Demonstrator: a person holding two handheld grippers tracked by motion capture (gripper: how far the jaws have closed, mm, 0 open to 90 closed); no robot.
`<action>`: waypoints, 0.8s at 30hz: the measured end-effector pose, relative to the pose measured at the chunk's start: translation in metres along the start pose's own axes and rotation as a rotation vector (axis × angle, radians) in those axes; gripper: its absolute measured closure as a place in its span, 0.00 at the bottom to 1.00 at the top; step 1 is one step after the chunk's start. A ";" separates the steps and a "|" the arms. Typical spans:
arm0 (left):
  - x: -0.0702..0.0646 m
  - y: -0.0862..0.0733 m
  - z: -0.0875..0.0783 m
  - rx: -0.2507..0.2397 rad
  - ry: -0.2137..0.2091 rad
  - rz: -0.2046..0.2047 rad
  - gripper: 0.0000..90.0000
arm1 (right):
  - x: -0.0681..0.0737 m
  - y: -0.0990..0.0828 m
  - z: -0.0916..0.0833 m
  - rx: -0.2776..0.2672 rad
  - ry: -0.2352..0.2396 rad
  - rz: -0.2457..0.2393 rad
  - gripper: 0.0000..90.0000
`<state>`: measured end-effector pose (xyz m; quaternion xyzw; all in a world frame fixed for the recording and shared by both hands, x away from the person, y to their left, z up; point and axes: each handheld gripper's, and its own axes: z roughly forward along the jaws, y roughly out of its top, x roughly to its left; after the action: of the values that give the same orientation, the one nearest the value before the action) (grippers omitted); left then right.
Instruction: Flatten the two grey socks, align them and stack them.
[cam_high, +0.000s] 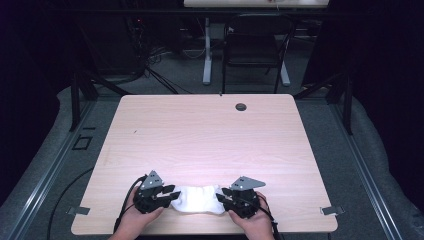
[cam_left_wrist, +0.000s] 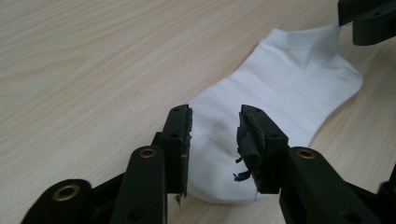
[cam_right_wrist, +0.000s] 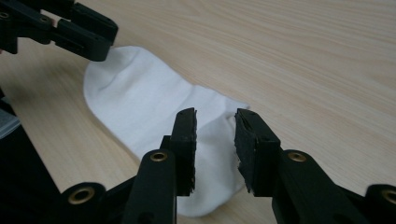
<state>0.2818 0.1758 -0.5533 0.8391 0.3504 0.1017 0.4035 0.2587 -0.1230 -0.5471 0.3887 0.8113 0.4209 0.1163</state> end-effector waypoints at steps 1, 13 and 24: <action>-0.002 -0.001 0.001 0.006 0.000 0.006 0.70 | 0.000 0.000 0.000 0.000 0.000 0.000 0.76; -0.005 -0.010 0.010 0.067 -0.006 0.032 0.57 | 0.003 -0.011 0.021 0.107 -0.003 -0.052 0.63; -0.003 -0.009 0.005 0.047 -0.002 0.039 0.56 | 0.004 -0.014 0.023 0.123 -0.015 -0.054 0.61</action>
<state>0.2769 0.1744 -0.5627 0.8551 0.3358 0.1005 0.3820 0.2601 -0.1111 -0.5712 0.3764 0.8449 0.3640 0.1097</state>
